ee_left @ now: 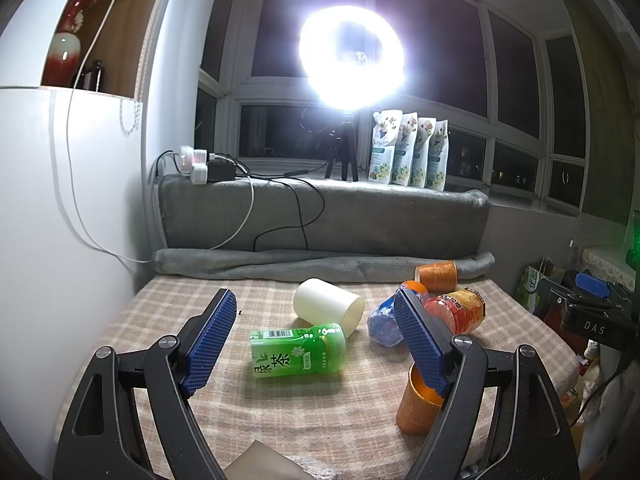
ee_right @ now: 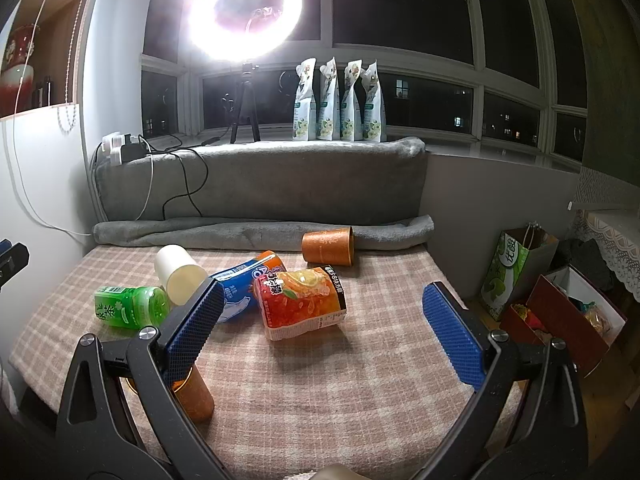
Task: Flip cup upright
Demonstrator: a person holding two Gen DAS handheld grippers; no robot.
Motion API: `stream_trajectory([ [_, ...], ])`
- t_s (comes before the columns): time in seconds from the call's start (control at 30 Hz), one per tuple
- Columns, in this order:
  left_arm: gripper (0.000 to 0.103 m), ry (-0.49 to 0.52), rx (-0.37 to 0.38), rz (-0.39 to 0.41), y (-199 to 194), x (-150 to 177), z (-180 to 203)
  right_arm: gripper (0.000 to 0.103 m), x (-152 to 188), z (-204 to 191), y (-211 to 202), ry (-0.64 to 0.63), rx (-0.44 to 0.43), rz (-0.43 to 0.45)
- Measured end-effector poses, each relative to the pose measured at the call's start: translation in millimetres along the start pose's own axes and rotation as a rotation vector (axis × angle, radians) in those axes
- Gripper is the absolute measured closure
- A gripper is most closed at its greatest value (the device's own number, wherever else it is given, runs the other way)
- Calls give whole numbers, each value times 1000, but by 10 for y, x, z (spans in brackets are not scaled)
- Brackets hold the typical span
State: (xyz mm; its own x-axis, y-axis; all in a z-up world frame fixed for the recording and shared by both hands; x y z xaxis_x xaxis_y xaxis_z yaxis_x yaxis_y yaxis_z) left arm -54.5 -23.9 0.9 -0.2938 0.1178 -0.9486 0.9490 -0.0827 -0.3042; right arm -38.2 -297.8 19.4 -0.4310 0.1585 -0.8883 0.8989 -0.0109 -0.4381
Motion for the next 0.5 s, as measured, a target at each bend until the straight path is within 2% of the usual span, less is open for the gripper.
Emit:
stream_trajectory([
  [0.5, 22, 1, 0, 0, 1, -2, -1, 2, 5, -1, 6, 0, -1, -2],
])
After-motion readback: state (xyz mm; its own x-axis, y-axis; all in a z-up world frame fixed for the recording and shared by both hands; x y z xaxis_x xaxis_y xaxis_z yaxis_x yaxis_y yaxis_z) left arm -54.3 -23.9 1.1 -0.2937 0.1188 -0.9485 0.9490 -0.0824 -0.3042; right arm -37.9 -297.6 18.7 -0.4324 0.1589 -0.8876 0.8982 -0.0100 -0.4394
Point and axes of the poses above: each gripper's, at about its wrist camera, not at the fingertips, and y roughly the way its jaws point, z to its right, x to its underside, the point moved 2 cm from there along y, roughly the way its jaws point, and after that the axes turned 10 degrees about y, right-handed, at the moved point
